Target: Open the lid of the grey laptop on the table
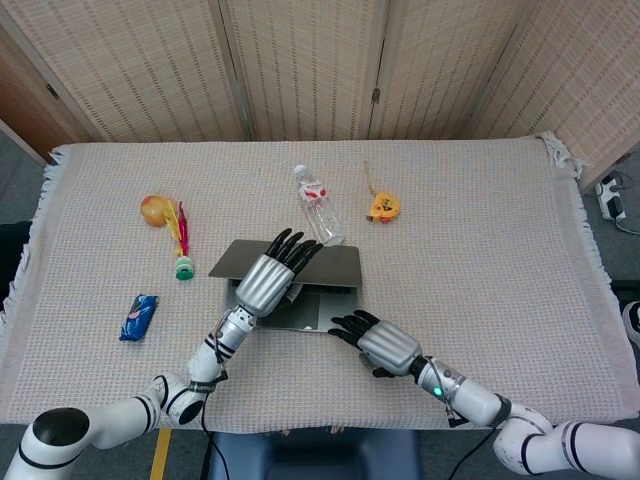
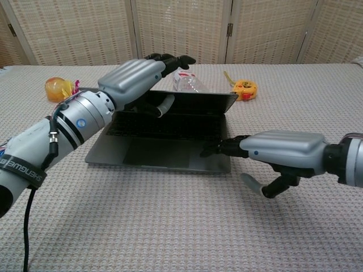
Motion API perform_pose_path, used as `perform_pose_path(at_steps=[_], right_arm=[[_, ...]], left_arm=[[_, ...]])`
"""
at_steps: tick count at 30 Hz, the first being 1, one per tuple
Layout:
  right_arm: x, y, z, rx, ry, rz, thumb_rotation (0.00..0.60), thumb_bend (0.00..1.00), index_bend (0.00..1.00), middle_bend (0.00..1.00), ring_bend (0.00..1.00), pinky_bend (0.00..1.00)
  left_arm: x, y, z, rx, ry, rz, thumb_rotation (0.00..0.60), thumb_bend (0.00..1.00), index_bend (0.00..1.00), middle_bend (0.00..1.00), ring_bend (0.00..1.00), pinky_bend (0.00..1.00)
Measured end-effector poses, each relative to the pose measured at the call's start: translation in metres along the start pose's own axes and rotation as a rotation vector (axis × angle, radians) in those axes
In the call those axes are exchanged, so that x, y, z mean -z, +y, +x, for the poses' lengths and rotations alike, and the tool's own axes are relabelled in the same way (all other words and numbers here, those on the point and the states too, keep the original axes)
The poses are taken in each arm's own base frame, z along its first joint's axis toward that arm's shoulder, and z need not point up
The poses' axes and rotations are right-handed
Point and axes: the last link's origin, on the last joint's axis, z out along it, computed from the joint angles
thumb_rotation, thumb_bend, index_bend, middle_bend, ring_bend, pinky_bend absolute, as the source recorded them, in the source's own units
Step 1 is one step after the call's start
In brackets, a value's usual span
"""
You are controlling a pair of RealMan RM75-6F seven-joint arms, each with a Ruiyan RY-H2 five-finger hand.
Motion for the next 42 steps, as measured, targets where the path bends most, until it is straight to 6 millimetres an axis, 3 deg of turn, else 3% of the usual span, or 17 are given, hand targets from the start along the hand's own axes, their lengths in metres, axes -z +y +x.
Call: perform_pose_path(at_steps=[9,24,42], right_arm=[[-0.029,0.002,-0.01,0.024,-0.067,-0.01,0.6,0.78,0.0,0.01,0.02,0.0],[-0.041,0.002,-0.016,0.026,-0.092,-0.029,0.6,0.78,0.0,0.02,0.02,0.0],[-0.048,0.001,-0.019,0.028,-0.1,-0.043,0.6,0.78,0.0,0.02,0.02,0.0]], left_arm=[[-0.005,-0.012,0.008,-0.001,0.008,0.037,0.6,0.57,0.05,0.16,0.06,0.0],[-0.011,-0.036,0.032,0.012,0.029,0.11,0.6,0.49,0.02,0.12,0.02,0.0],[-0.048,-0.093,0.084,0.082,0.064,0.344,0.6,0.38,0.0,0.05,0.0,0.0]])
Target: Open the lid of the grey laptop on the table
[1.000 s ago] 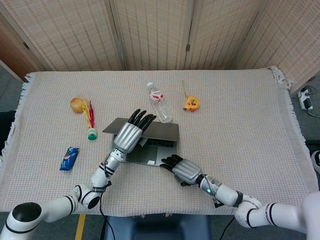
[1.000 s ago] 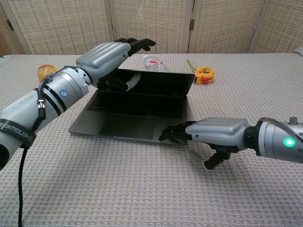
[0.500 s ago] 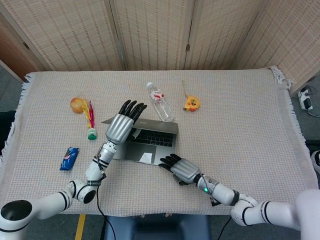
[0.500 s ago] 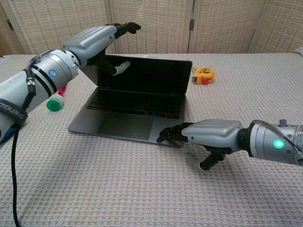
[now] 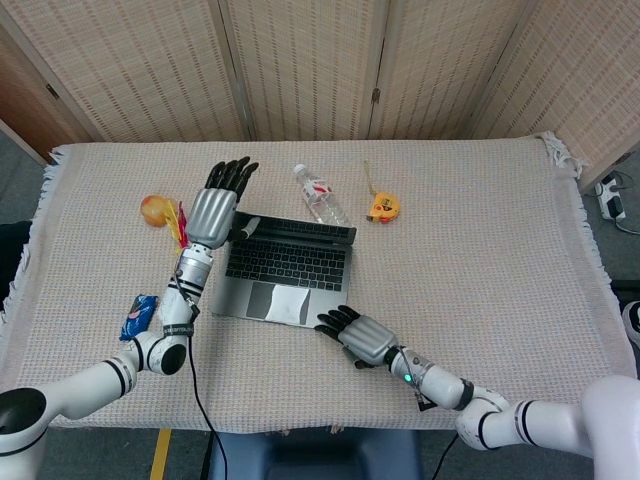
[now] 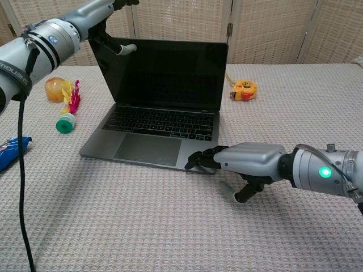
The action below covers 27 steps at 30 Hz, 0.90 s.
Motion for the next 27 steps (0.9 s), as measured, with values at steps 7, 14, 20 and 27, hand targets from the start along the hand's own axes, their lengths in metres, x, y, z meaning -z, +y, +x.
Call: perform_pose_path(at_steps=[7,14,20,27], right_arm=[[-0.002,0.001,0.0,-0.005,0.002,-0.006,0.6,0.78,0.0,0.02,0.02,0.0],[-0.002,0.002,0.0,-0.008,0.004,-0.009,0.6,0.78,0.0,0.02,0.03,0.0],[-0.002,0.002,0.001,-0.009,0.008,-0.01,0.6,0.78,0.0,0.02,0.02,0.0],[0.001,0.001,0.004,-0.014,0.038,-0.003,0.6,0.78,0.0,0.0,0.01,0.0]], left_arm=[[-0.021,-0.018,0.008,-0.005,-0.016,0.117,0.6,0.36,0.0,0.04,0.0,0.0],[-0.036,-0.03,0.016,0.003,-0.033,0.22,0.6,0.36,0.0,0.03,0.0,0.0],[-0.045,-0.035,0.022,-0.012,-0.042,0.285,0.6,0.36,0.0,0.03,0.0,0.0],[-0.045,-0.038,0.027,-0.011,-0.045,0.306,0.6,0.35,0.0,0.04,0.0,0.0]])
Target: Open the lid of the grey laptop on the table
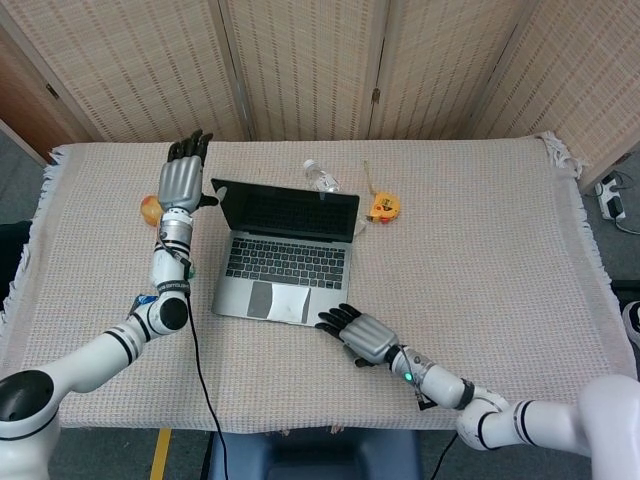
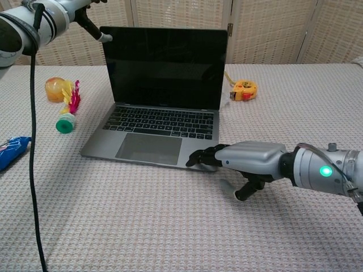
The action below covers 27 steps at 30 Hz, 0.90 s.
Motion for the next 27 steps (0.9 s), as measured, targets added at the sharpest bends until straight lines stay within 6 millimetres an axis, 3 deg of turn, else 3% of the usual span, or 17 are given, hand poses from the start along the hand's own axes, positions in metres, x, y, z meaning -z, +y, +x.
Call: perform_pose_path(at_steps=[8,12,18,27], right_arm=[[0.021,0.0,0.02,-0.028,0.145,0.035,0.6,0.78,0.0,0.0,0.03,0.0],[0.046,0.013,0.032,-0.014,0.208,0.009,0.6,0.78,0.0,0.0,0.04,0.0],[0.107,0.041,0.047,0.028,0.275,-0.108,0.6,0.78,0.0,0.0,0.05,0.0],[0.189,0.07,0.047,0.018,0.388,-0.311,0.6,0.78,0.0,0.02,0.06,0.0]], left_arm=[[0.022,-0.009,0.003,0.04,0.044,-0.114,0.6,0.35,0.0,0.04,0.0,0.0],[0.043,-0.028,0.003,0.029,0.037,-0.134,0.6,0.36,0.0,0.04,0.0,0.0],[0.093,-0.067,0.003,0.029,-0.018,-0.124,0.6,0.36,0.0,0.04,0.0,0.0],[0.194,-0.146,0.012,-0.001,-0.028,-0.022,0.6,0.36,0.03,0.07,0.0,0.0]])
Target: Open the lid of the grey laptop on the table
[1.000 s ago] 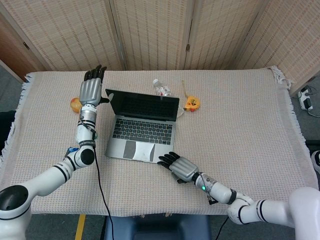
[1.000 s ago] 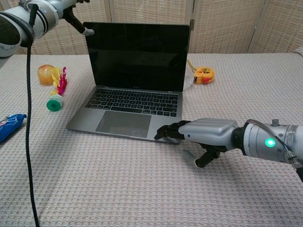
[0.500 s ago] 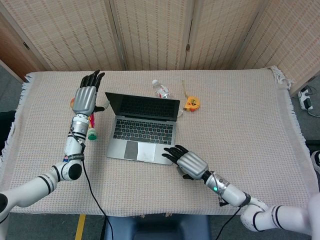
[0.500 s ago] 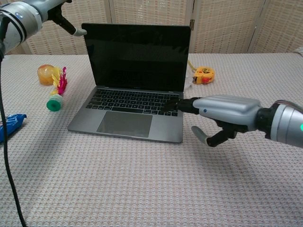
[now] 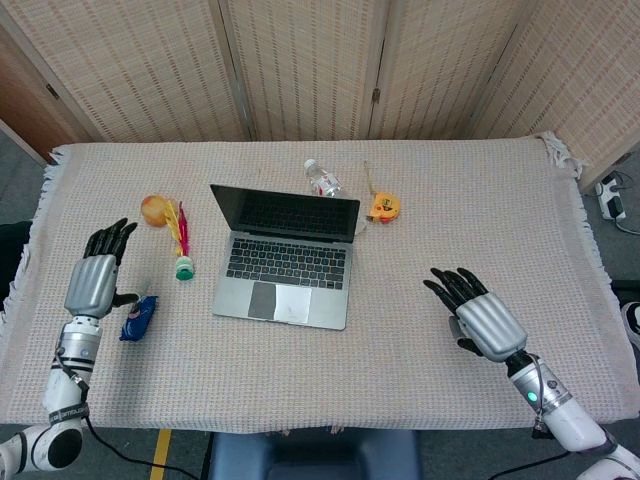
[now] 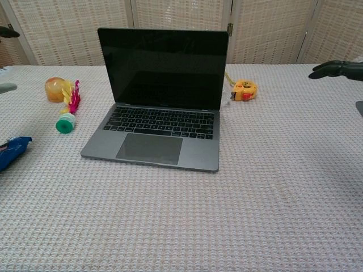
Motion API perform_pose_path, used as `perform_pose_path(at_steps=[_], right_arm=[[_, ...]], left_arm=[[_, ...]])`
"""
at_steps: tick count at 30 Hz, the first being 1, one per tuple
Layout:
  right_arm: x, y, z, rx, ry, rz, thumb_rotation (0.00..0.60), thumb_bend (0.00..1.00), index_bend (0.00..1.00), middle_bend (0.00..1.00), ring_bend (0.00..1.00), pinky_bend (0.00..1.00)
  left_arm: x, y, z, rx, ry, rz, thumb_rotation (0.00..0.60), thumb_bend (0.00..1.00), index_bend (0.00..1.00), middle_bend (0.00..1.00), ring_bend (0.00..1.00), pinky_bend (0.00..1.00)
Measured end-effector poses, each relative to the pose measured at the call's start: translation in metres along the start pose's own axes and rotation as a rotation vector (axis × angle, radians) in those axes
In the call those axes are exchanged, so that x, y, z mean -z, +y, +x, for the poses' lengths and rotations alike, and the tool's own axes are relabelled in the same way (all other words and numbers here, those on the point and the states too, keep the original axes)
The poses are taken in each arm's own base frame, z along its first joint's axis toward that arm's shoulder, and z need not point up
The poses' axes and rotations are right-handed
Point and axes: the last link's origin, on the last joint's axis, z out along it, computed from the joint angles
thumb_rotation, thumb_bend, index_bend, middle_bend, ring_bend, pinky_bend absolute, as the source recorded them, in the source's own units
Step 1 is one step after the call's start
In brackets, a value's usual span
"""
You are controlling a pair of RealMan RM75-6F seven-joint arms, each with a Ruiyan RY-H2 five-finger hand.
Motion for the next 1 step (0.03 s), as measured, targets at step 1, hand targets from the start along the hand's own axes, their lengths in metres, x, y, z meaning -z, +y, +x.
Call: perform_pose_path(at_steps=[1], right_arm=[[0.0059,0.0036,0.0014,0.0,0.014,-0.017,0.6,0.78,0.0,0.02,0.06,0.0]], left_arm=[[0.0119,-0.0081,0.0009,-0.002,0.009,0.013,0.6,0.36,0.03,0.07,0.0,0.0]])
